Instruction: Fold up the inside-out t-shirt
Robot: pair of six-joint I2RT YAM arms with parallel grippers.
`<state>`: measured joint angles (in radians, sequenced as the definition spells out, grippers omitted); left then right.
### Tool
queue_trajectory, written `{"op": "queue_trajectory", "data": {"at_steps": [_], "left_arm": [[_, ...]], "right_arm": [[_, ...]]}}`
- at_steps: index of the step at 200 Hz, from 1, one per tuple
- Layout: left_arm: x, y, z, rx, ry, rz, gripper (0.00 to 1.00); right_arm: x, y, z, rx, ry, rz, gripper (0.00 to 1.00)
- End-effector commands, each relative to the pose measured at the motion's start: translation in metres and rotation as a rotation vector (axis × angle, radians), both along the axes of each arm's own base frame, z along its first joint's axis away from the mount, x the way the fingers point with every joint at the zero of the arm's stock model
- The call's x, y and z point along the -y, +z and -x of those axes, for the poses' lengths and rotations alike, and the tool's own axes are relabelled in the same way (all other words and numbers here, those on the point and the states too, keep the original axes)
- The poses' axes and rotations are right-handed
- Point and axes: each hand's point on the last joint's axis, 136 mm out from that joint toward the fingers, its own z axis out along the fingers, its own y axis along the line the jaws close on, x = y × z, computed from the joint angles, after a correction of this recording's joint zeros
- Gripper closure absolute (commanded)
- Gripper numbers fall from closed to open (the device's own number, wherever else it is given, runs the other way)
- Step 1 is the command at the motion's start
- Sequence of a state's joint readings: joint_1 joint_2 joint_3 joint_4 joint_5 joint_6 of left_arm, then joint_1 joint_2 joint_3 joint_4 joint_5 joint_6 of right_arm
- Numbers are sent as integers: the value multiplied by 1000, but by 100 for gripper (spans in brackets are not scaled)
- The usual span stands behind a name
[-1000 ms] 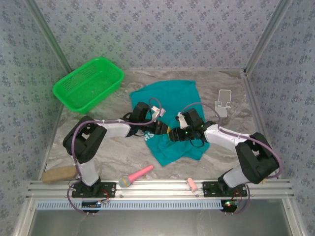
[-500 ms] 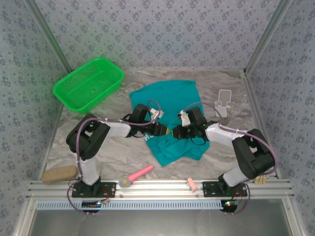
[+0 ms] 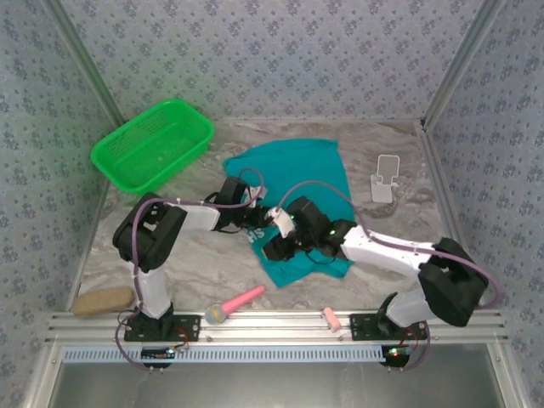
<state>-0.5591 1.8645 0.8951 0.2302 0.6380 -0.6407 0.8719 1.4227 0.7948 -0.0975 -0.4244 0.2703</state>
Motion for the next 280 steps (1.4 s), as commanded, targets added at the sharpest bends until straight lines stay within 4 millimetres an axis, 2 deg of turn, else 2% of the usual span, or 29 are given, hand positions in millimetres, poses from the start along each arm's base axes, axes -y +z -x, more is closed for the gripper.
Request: {"op": "queue_trajectory", "data": {"at_steps": [1,9,33,44,71,99,122,149,158,164,168,176,182,189,198,209,225,240,256,280], "left_arm": [[-15,3,0,-13,31,-21,55],[-21,6,2,-11,34,-24,54],[-34,20,19,18,-11,-60,53],[-40,28,28,32,-22,-66,53],[-45,46,58,72,-79,-91,52],[-38,44,95,86,-186,-169,49],[-29,35,114,78,-235,-213,48],[-23,19,113,100,-227,-315,46],[-21,17,107,106,-215,-330,48],[-18,20,102,121,-211,-327,52],[-14,24,101,143,-223,-310,59],[0,43,100,217,-252,-220,82],[12,62,103,289,-276,-114,92],[26,91,109,396,-306,34,97],[31,118,118,509,-331,165,100],[29,131,125,559,-383,222,100],[26,117,138,488,-517,194,100],[23,95,150,404,-609,166,100],[20,76,146,353,-614,139,100],[10,50,127,302,-543,67,98]], "right_arm": [[4,-18,6,-54,16,50,56],[9,-13,0,-39,-18,59,54],[43,6,-22,-32,-142,27,51],[58,9,-29,-50,-193,-2,48],[84,-12,-36,-94,-289,26,47],[80,-29,-39,-109,-309,22,48],[72,-41,-44,-62,-293,51,49],[61,-45,-67,-3,-334,67,52],[57,-41,-75,10,-352,49,58],[55,-37,-81,24,-370,41,69],[56,-35,-86,35,-387,44,77],[62,-32,-97,66,-442,67,90],[69,-31,-105,92,-492,90,99],[81,-30,-115,118,-559,125,100],[98,-29,-127,133,-643,158,100],[107,-24,-134,125,-669,128,100],[115,-18,-140,111,-669,71,100],[126,-24,-142,83,-679,91,100],[129,-31,-137,57,-634,104,100],[116,-32,-115,15,-481,69,100]]}}
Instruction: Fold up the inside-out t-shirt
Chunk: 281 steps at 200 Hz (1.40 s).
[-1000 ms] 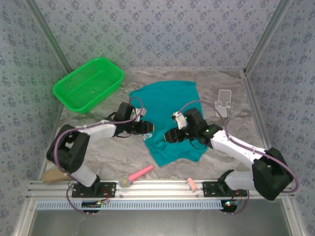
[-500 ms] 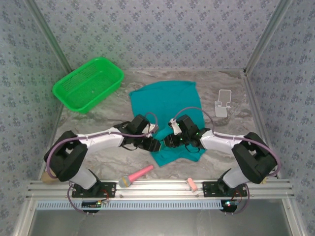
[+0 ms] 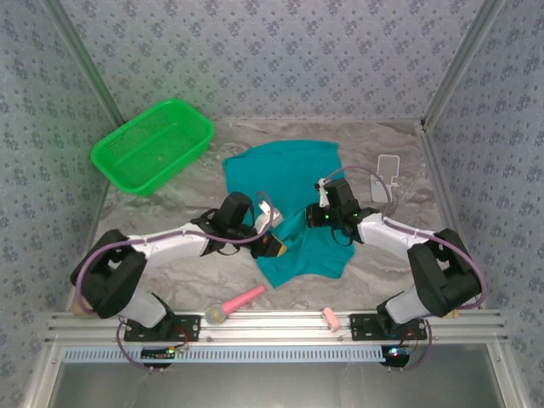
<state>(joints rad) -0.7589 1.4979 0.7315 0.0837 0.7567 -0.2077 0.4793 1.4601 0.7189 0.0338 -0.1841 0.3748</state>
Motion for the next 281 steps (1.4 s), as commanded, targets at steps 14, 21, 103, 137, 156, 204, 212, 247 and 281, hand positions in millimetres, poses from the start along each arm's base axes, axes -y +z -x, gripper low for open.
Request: {"op": "queue_trajectory", "data": {"at_steps": [14,21,103,137,156,204,212,247,281], "left_arm": [[-17,-29,-8,-58,15,-62,96],[-20,-32,-10,-65,23,-70,94],[-50,-77,-35,-286,183,-397,56],[-46,-59,-46,-204,226,-377,54],[-43,-51,-45,-206,214,-358,53],[-39,-19,-53,-139,262,-261,52],[-40,-12,-59,-125,298,-254,51],[-47,-13,-87,-82,455,-275,50],[-37,-29,-103,-85,460,-284,53]], "right_arm": [[-11,-5,34,-60,185,-31,100],[-13,-5,40,-72,211,-40,100],[-3,9,58,-63,224,38,54],[-31,-7,61,-105,275,13,53],[-49,-17,52,-100,300,27,52],[-74,-20,21,-57,283,-61,94],[-81,-10,26,-51,308,-86,100],[-91,38,63,-9,438,-108,100],[-81,69,94,2,515,-91,100]]}}
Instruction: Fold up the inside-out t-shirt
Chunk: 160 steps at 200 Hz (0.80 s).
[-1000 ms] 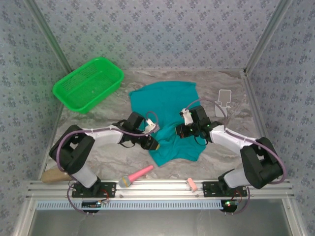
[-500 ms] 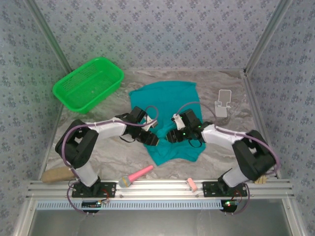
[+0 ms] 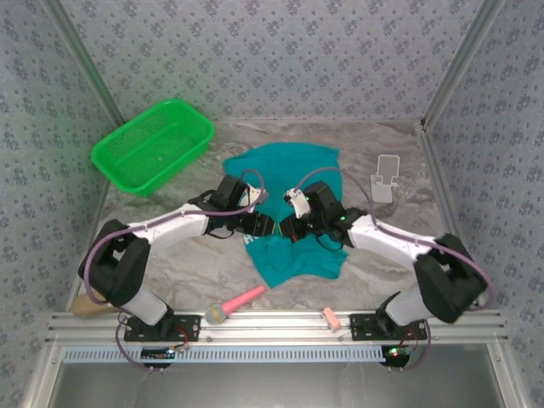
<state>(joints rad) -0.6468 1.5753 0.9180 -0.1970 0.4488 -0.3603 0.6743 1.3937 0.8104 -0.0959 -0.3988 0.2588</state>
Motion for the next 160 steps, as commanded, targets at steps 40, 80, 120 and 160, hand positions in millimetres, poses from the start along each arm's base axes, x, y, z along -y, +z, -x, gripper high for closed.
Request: {"op": "queue_trajectory", "data": {"at_steps": [40,80,120,160], "left_arm": [[10,-31,-40,29,48,-13,84],[20,-29,-39,42,11,51,62],[4,-17,-23,87,5,70,58],[6,3,-6,23,13,199,54]], "right_arm": [[17,12,51,-99,164,67,100],[20,18,27,-190,67,-143,100],[41,-13,-24,-371,-213,-129,100],[35,-17,-34,-409,-204,-166,100]]}}
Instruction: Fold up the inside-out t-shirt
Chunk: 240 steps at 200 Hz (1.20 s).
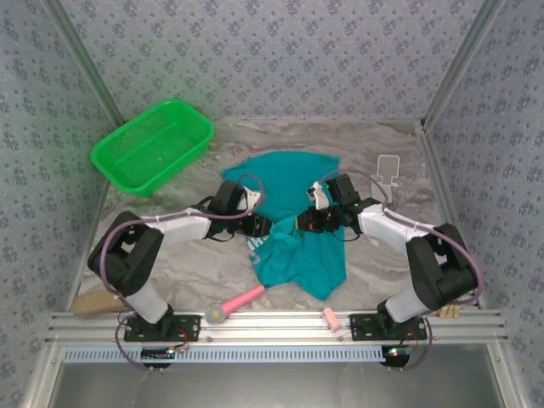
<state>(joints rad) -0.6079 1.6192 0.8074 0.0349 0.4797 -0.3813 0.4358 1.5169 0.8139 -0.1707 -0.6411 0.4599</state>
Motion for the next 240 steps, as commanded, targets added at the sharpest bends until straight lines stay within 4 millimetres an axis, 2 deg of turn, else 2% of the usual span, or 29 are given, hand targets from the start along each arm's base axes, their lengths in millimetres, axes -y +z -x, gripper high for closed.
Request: {"op": "queue_trajectory", "data": {"at_steps": [1,40,56,99,122,135,149,166,179,188,196,201,219,240], "left_arm": [[10,25,8,-9,-25,132,54],[11,44,21,-60,-2,284,48],[17,56,23,-77,-1,336,44],[38,74,26,-77,-26,393,42],[45,91,24,-73,-20,460,33],[47,93,23,-81,-6,451,27],[51,90,24,-89,2,418,26],[55,75,24,-113,31,327,26],[50,54,22,-114,62,197,34],[43,39,20,-105,73,102,49],[36,29,20,-77,68,12,85],[33,24,19,-40,45,-43,99],[17,4,25,25,-34,-197,100],[1,-12,28,77,-89,-289,100]], "right_arm": [[-11,19,-12,5,-10,-65,100],[1,12,-19,6,-74,-18,98],[1,11,-19,4,-88,-31,98],[7,5,-21,14,-132,-7,97],[10,1,-21,30,-156,32,96],[10,0,-21,39,-161,42,96],[10,-1,-21,53,-165,61,96],[7,0,-20,62,-157,65,96],[1,4,-18,69,-133,33,96],[-4,9,-15,73,-109,-6,95],[-8,16,-12,78,-85,-53,94],[-10,20,-11,78,-67,-85,93],[-13,36,-7,52,-15,-169,90],[4,46,-14,36,-60,-177,91]]}}
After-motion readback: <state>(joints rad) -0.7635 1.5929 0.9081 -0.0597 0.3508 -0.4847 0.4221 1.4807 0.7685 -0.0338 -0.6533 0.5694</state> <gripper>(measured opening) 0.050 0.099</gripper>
